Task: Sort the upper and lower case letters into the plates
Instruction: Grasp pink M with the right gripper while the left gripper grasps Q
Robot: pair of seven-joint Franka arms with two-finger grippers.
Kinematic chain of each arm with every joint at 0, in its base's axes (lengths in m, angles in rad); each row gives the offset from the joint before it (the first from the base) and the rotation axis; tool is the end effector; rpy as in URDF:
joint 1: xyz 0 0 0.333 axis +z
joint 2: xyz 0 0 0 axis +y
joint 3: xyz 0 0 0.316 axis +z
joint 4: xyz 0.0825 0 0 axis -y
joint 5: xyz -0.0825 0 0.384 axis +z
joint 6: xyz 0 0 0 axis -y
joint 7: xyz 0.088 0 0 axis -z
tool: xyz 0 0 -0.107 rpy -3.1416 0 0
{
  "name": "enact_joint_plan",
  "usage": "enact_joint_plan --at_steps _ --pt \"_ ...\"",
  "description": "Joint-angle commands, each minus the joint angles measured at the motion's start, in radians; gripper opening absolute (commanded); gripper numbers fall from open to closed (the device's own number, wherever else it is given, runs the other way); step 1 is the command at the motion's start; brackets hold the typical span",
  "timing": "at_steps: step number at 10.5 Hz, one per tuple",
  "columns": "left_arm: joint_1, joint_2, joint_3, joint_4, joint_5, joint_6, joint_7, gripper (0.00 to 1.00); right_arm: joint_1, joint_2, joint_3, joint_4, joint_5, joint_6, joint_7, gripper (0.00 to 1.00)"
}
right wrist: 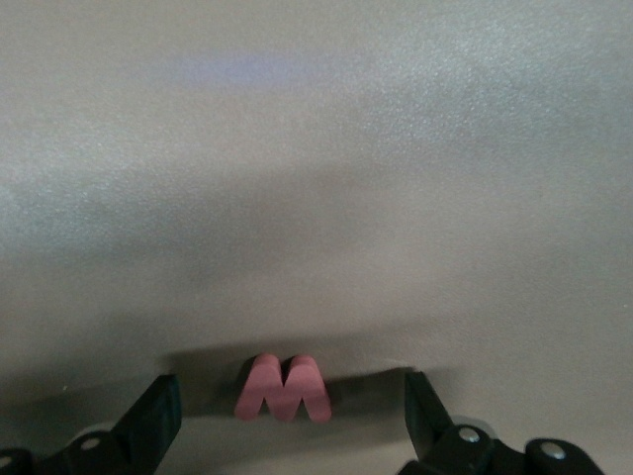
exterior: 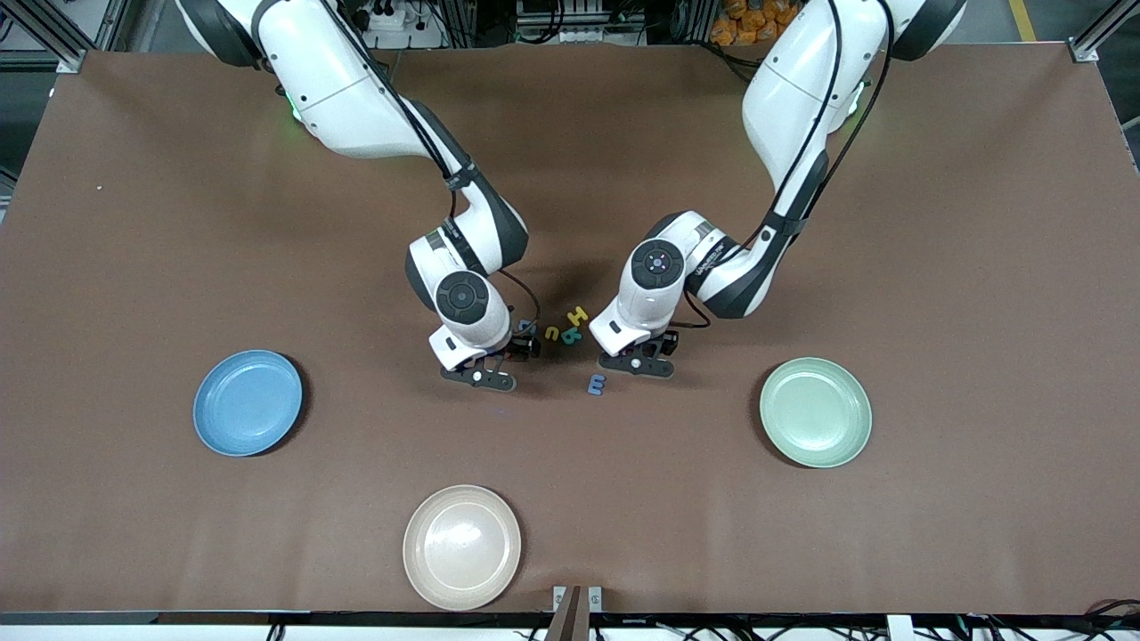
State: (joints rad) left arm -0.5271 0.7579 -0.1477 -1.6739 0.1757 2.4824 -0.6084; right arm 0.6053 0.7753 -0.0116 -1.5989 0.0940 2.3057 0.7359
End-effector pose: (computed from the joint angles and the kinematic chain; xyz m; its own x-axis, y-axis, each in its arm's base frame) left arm 0.5406 -0.4195 0.1705 0.9858 -0.1575 0.0590 -0.1591 -0.9870 0.0235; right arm 0.5675 0.3865 0.1692 0.9751 -0.2025 -0.0902 -0.2030 -0.9792 0.0047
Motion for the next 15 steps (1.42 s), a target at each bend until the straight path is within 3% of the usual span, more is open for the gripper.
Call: enact_joint_plan --at_steps 1,2,3,4,6,9,11,15 --pt "-0.005 0.011 0.007 0.017 0.036 0.013 -0.025 0.7 0.004 -0.004 -0.005 -0.021 0.02 0.009 -0.006 0.78" --pt "-0.002 0.011 0.007 0.019 0.036 0.015 -0.021 0.67 0.004 -0.004 -0.005 -0.024 0.021 0.026 -0.003 0.18" --pt "0.001 0.009 0.008 0.02 0.036 0.015 -0.018 0.63 0.002 -0.005 -0.004 -0.039 0.021 0.049 -0.003 0.03" --pt "0.004 0.009 0.008 0.028 0.036 0.015 -0.016 0.57 0.002 -0.005 -0.004 -0.044 0.021 0.058 -0.003 0.02" --pt "0.005 0.006 0.008 0.026 0.036 0.015 -0.016 0.32 -0.002 -0.008 -0.004 -0.044 0.021 0.058 -0.004 0.02" --pt "0.01 0.0 0.008 0.023 0.034 0.013 -0.024 0.03 -0.024 -0.036 -0.004 -0.044 0.021 0.049 -0.007 0.0" --pt "0.041 -0.037 0.008 0.017 0.036 0.004 -0.025 0.0 -0.063 -0.066 -0.005 -0.044 0.02 0.006 -0.012 0.0" --pt "0.14 -0.155 0.005 -0.006 0.036 -0.045 -0.016 0.0 -0.273 -0.163 -0.007 -0.044 0.02 -0.186 -0.198 0.0"
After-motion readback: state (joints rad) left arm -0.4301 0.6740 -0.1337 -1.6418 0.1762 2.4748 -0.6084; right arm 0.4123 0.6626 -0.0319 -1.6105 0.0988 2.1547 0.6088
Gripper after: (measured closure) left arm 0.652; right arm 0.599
